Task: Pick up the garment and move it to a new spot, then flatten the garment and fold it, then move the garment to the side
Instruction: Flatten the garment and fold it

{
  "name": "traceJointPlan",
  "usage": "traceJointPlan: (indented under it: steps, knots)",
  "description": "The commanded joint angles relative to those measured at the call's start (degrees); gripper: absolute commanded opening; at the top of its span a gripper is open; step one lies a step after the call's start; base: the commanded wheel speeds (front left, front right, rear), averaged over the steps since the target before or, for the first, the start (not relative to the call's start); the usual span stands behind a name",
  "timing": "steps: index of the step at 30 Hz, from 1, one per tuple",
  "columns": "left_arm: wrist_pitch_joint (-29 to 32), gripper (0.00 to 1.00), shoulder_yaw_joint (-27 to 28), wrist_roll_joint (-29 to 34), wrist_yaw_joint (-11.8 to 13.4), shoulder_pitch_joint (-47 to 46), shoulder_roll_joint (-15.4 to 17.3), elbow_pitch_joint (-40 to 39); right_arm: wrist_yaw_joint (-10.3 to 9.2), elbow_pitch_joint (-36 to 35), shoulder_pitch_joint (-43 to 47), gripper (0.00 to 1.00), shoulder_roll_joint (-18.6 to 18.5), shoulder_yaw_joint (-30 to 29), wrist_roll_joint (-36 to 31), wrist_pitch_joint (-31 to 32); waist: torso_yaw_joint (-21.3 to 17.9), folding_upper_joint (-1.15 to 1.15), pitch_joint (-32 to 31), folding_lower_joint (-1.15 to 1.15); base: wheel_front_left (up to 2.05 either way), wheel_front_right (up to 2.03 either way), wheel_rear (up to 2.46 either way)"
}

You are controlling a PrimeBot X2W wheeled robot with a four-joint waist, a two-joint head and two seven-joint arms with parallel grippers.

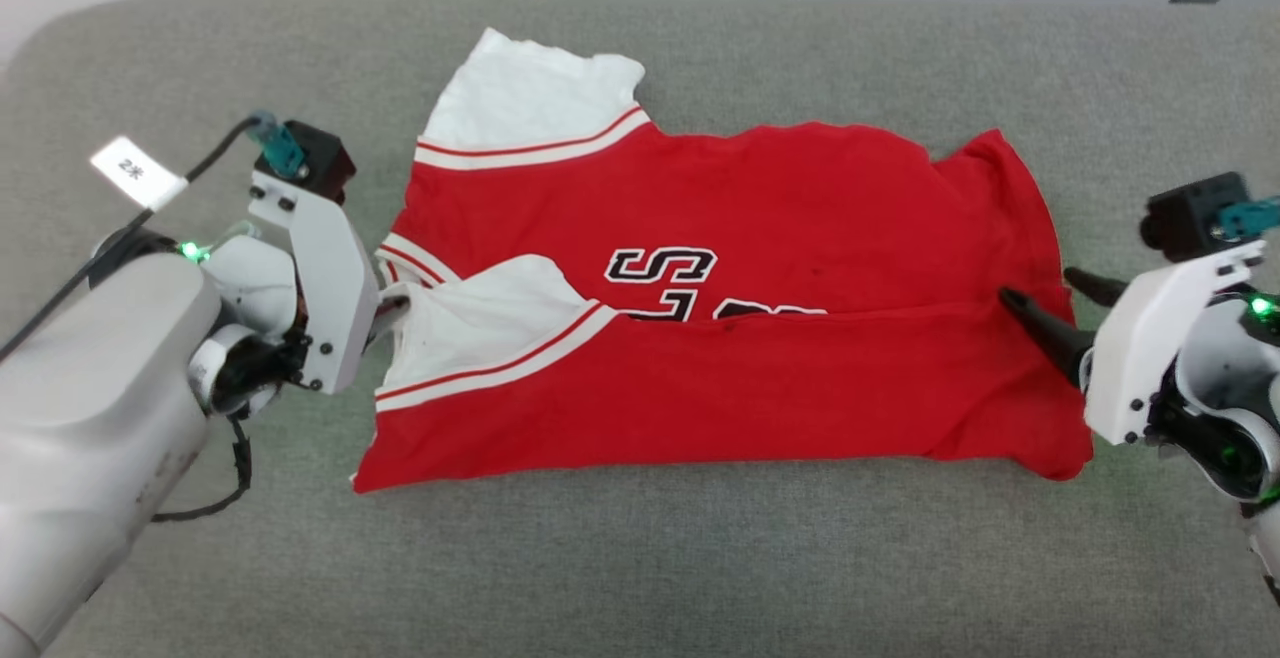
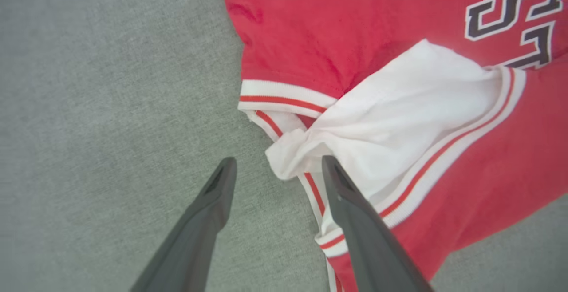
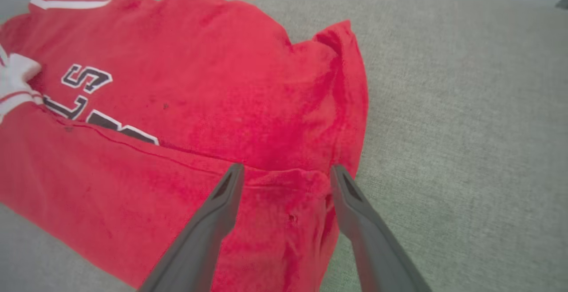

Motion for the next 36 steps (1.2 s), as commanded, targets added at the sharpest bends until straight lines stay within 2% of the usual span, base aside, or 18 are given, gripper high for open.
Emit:
traceJointPlan:
  steps: [1,4,9,16,22,27,36]
  knots:
    - [0.2,1.0,0.3,-0.1,0.7,0.0,0.4,-1.3,-0.09,-1.1,1.4,1.0,-0.2,-1.2,-0.1,-1.5,0.6,0.0,-1.1,0.0,0.0,0.0,0.0]
    - [2.0,1.0,0.4,-1.1,2.6,1.1,1.8,-4.6,-0.09,-3.8,3.4,1.0,-0.4,-4.1,-1.5,-5.3,0.9,0.0,-2.0,0.0,0.0,0.0,0.0]
    - [6.7,1.0,0.9,-3.9,7.0,3.5,4.4,-12.8,-0.09,-7.8,7.9,1.0,1.6,-11.4,-6.1,-12.9,0.9,0.0,-3.0,0.0,0.0,0.0,0.0]
    - [10.8,1.0,1.5,-8.1,14.0,8.6,8.9,-24.3,-0.09,-15.7,15.8,1.0,7.0,-20.3,-13.8,-19.9,-0.2,0.0,-3.7,0.0,0.0,0.0,0.0]
    - [12.5,1.0,1.3,-10.1,18.5,12.2,11.7,-28.6,-0.09,-22.8,21.3,1.0,12.3,-25.2,-18.8,-23.7,-1.7,0.0,-3.3,0.0,0.0,0.0,0.0]
    - [11.2,1.0,1.8,-11.4,19.7,14.5,11.8,-26.5,-0.09,-25.8,23.9,1.0,16.0,-27.3,-21.2,-25.0,-2.8,0.0,-2.5,0.0,0.0,0.0,0.0]
    - [10.3,1.0,2.2,-14.9,18.6,17.6,8.3,-17.6,-0.09,-27.8,26.0,1.0,19.1,-29.0,-22.4,-23.9,-3.8,0.0,-1.5,0.0,0.0,0.0,0.0]
